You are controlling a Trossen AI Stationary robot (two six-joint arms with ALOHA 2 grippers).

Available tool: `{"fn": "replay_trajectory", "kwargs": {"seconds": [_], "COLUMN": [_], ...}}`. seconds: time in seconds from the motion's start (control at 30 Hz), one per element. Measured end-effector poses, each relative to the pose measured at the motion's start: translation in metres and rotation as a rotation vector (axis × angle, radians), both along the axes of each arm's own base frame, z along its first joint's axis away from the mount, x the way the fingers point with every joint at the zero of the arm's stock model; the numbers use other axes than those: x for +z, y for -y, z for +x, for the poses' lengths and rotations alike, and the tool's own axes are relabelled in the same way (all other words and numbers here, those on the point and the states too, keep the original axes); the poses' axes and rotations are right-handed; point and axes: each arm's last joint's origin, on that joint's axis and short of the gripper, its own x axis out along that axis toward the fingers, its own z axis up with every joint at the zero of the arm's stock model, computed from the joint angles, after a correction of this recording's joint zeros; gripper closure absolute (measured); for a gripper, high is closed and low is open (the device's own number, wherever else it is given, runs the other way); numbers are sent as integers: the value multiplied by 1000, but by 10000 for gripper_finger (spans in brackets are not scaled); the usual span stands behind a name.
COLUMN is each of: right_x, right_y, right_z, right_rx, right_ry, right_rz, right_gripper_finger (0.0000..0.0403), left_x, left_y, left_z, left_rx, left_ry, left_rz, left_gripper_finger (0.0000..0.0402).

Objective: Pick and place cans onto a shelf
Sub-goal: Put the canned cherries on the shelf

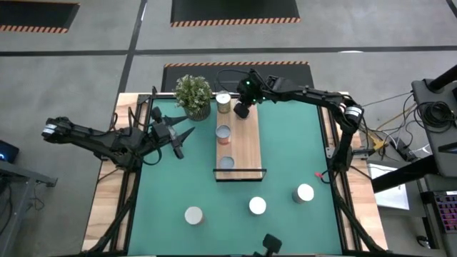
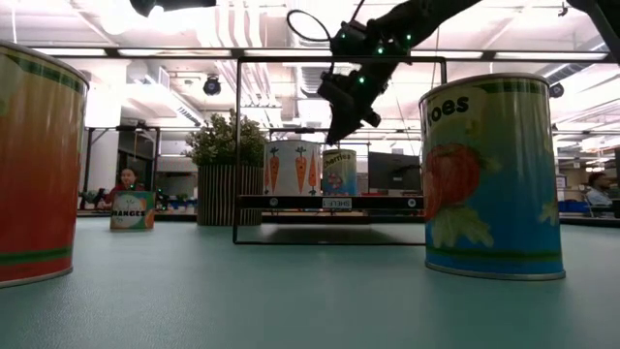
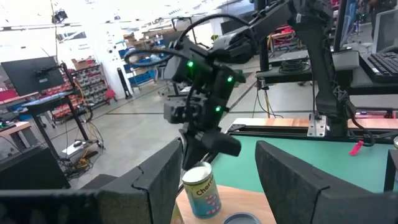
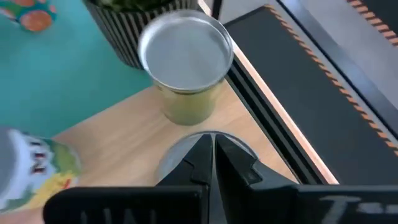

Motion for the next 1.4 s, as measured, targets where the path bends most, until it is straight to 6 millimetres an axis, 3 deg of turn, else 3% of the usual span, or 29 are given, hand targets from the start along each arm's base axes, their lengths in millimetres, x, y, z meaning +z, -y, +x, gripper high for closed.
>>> {"fn": "replay_trajectory", "kwargs": {"seconds": [0.23,0.4,0.67,0.9,1.13,1.4], "right_x": [-19,-21,-16,6,23,0], "right_y": [10,13,11,5,-4,-4], "right_z": [7,5,-1,-6,-28,-33], "right_rx": [-14,-152,-345,-327,-354,-411], "right_ry": [-26,-29,44,90,-33,-172], "right_rz": [11,14,153,138,82,45], "right_gripper_finger": [394,394,394,394,394,394], "left_x": [0,0,0,0,0,0], "left_y": [0,0,0,0,0,0], "left_z": [0,0,0,0,0,0], "left_rx": [0,0,0,0,0,0], "left_ry": [0,-1,-1,-1,-1,-1], "left_rz": [0,0,0,0,0,0], "left_gripper_finger": [214,214,214,214,214,214]}}
